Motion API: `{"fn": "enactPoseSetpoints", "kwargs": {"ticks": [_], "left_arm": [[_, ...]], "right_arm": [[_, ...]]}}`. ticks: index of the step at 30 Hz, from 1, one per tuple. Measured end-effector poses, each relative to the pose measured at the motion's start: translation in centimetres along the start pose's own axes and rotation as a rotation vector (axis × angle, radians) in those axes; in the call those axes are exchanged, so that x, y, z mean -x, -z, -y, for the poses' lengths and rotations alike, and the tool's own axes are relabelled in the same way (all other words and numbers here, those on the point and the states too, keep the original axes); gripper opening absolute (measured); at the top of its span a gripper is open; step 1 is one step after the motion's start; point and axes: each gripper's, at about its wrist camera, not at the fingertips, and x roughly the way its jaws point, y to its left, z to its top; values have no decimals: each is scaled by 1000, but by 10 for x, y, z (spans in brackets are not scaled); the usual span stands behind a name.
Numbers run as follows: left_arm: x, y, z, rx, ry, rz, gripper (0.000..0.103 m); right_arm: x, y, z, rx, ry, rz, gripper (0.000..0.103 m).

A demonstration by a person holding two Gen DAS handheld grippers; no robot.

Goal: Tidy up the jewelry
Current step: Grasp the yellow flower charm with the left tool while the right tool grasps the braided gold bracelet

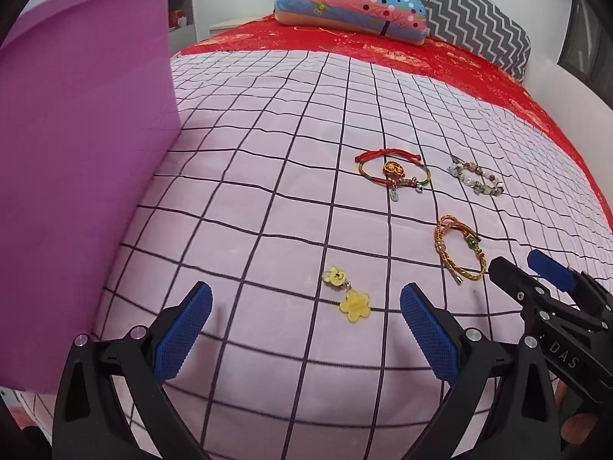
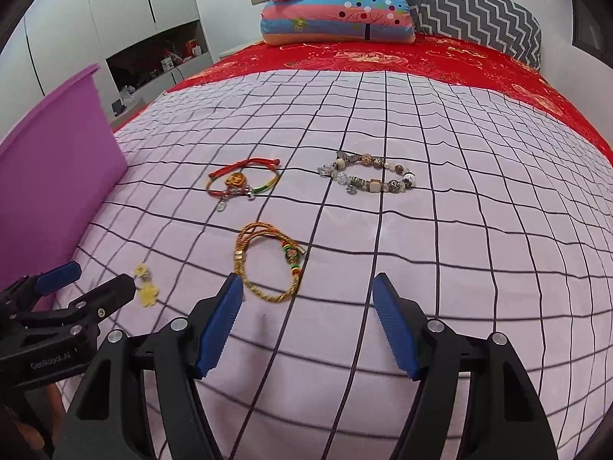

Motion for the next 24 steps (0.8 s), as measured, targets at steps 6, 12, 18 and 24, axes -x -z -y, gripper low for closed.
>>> {"fn": "enactPoseSetpoints", "kwargs": {"ticks": [6,12,18,24], "left_arm": [[-17,-3,7,-16,-5,-12,97],[-29,-5,11,-18,-10,-23,97],[-34,-4,17,-45,-29,-13,97],[-40,-1,21,-61,-44,-16,97]], "right_arm": [[-23,-6,3,21,34,-34,67],[-33,-10,4,40,52,-32,67],[-40,-12,2,64,76,-41,67],[-47,-12,-3,106,93,-61,64]]}}
